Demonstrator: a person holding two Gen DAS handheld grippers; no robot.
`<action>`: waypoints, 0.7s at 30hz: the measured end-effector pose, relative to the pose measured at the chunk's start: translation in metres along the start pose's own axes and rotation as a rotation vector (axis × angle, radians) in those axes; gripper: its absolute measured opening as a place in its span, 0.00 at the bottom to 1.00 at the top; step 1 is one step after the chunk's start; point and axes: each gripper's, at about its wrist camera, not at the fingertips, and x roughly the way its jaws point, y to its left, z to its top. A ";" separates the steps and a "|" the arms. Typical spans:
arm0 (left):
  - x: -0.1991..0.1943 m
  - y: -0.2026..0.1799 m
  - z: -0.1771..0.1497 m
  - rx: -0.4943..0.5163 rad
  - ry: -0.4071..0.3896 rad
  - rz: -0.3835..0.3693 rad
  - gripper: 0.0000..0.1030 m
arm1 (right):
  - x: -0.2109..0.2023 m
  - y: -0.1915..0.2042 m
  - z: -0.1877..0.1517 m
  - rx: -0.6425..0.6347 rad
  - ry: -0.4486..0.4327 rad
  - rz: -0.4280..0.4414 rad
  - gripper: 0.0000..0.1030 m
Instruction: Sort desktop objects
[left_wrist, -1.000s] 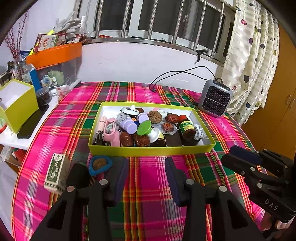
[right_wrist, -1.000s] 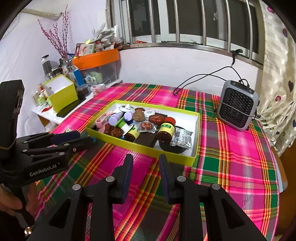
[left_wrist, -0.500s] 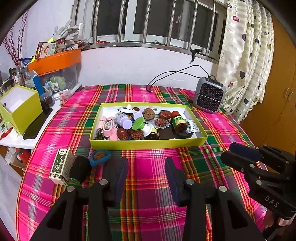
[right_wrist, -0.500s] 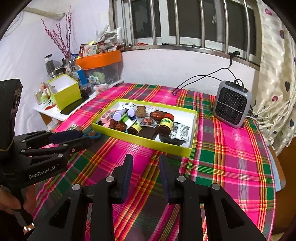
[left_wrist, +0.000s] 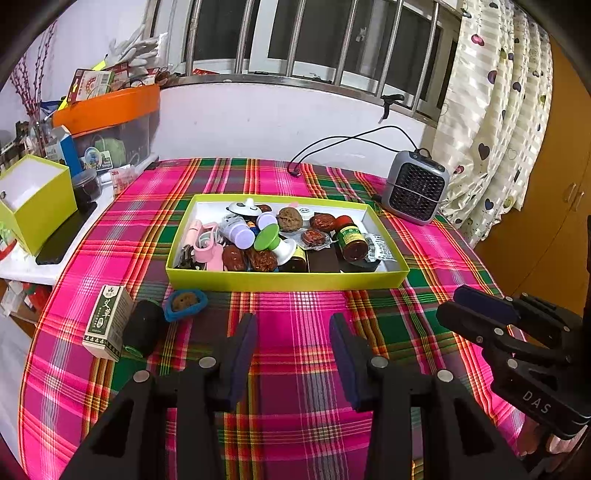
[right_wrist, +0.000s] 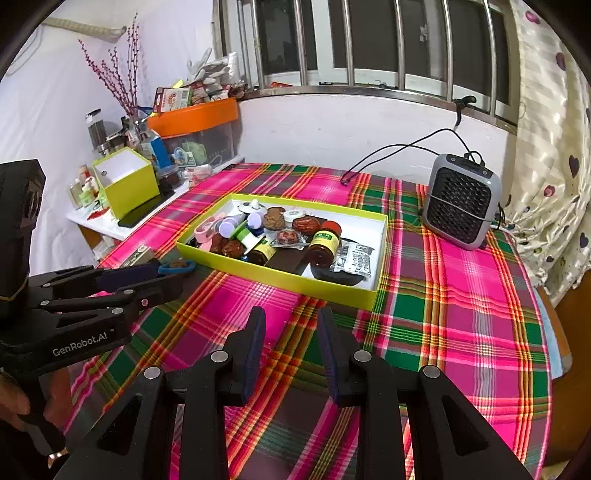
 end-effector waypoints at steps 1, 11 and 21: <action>0.000 0.000 0.000 0.001 0.001 0.000 0.40 | 0.000 0.000 0.000 0.000 -0.001 0.001 0.30; -0.003 -0.013 -0.002 0.045 -0.018 0.059 0.40 | 0.004 -0.001 -0.004 0.001 0.016 0.009 0.30; -0.001 -0.012 -0.007 0.039 -0.002 0.101 0.40 | 0.005 0.001 -0.008 -0.005 0.027 0.017 0.30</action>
